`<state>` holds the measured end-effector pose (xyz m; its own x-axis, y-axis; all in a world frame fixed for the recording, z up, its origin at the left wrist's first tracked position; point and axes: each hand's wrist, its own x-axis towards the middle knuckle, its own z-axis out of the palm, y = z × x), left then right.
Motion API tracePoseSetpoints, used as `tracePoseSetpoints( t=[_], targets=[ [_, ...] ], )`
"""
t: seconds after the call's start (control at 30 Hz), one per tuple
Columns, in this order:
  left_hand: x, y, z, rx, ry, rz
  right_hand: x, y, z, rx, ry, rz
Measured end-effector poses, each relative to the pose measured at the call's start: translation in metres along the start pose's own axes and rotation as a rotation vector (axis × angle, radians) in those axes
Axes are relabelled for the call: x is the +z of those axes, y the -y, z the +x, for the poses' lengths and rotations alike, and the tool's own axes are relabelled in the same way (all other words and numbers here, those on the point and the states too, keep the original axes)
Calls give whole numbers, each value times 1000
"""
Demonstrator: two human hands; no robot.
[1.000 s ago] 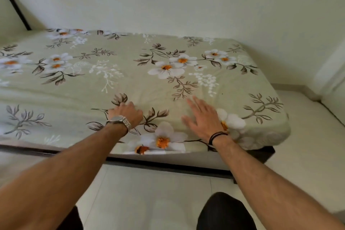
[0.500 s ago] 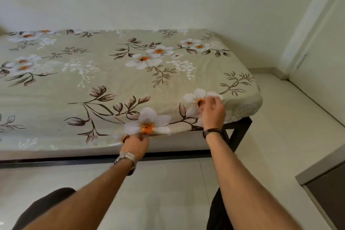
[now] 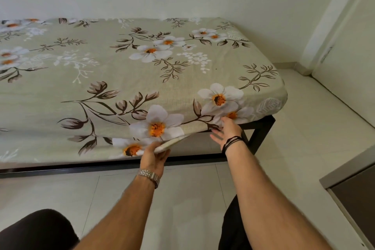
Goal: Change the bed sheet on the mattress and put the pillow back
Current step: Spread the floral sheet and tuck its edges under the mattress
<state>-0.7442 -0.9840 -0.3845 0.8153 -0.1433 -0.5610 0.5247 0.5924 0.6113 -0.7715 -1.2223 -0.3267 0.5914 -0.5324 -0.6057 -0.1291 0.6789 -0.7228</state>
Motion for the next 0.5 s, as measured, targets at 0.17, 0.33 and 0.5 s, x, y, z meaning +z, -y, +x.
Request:
tracePoseSetpoints(
  t=[0.17, 0.33, 0.5],
  targets=[
    [-8, 28, -13, -124, 63, -23, 11, -7, -11, -149, -141, 50],
    [-16, 13, -1, -65, -200, 459, 15, -5, -37, -930, -183, -744],
    [-9, -5, -12, -160, -183, 804, 22, -17, -53, -1020, 24, -1210]
  ],
)
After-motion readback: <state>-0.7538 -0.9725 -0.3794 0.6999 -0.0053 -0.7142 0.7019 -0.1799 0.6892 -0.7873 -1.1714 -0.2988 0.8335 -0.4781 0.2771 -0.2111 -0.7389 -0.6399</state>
